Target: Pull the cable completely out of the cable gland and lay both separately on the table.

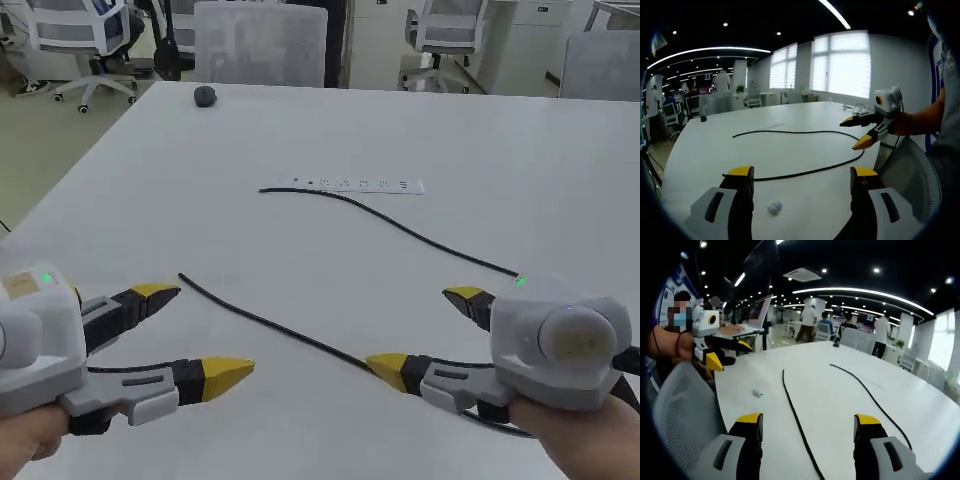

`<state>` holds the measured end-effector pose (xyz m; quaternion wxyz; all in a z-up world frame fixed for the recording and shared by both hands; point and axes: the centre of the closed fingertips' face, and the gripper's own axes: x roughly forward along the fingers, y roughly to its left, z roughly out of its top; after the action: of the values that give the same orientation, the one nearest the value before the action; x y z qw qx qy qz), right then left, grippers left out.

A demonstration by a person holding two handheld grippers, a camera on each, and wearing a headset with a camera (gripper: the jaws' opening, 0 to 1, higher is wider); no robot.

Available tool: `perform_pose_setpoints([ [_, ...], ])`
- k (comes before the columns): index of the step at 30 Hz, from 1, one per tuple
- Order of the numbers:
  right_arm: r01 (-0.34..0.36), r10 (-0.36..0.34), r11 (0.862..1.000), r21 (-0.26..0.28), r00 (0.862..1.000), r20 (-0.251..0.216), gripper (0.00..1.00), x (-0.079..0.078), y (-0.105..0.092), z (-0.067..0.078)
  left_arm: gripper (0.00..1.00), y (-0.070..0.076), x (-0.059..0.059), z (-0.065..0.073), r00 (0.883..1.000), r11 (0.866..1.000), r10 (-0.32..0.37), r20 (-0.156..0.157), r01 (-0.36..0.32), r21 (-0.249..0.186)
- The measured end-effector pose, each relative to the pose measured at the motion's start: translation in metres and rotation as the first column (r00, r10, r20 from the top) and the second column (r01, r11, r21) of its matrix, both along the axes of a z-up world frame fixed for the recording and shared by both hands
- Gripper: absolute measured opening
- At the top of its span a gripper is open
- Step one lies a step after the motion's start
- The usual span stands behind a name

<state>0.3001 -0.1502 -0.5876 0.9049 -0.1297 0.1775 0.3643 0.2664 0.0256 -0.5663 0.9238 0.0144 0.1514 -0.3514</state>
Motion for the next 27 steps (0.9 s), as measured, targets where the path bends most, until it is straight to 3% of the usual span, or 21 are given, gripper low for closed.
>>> perform_pose_setpoints([
  [8,0.019,-0.02,1.0,0.012,0.999,0.045,0.73,0.008,-0.012,0.021,0.79,-0.015,0.007,0.015,0.999,0.999,0.036,0.019,-0.036,-0.002],
  [12,0.019,-0.02,1.0,0.017,0.999,0.041,0.73,0.009,-0.014,0.022,0.79,-0.021,0.008,0.017,0.998,0.999,0.053,0.021,-0.053,0.0],
  [17,0.019,-0.019,1.0,0.007,1.0,0.007,0.73,0.006,-0.017,0.01,0.79,-0.02,0.006,0.011,0.997,0.997,0.078,-0.003,-0.078,0.007],
  [27,0.014,-0.014,1.0,-0.012,1.0,-0.003,0.72,0.006,-0.017,0.007,0.79,-0.007,0.006,0.0,0.993,0.993,0.115,-0.035,-0.115,0.018],
])
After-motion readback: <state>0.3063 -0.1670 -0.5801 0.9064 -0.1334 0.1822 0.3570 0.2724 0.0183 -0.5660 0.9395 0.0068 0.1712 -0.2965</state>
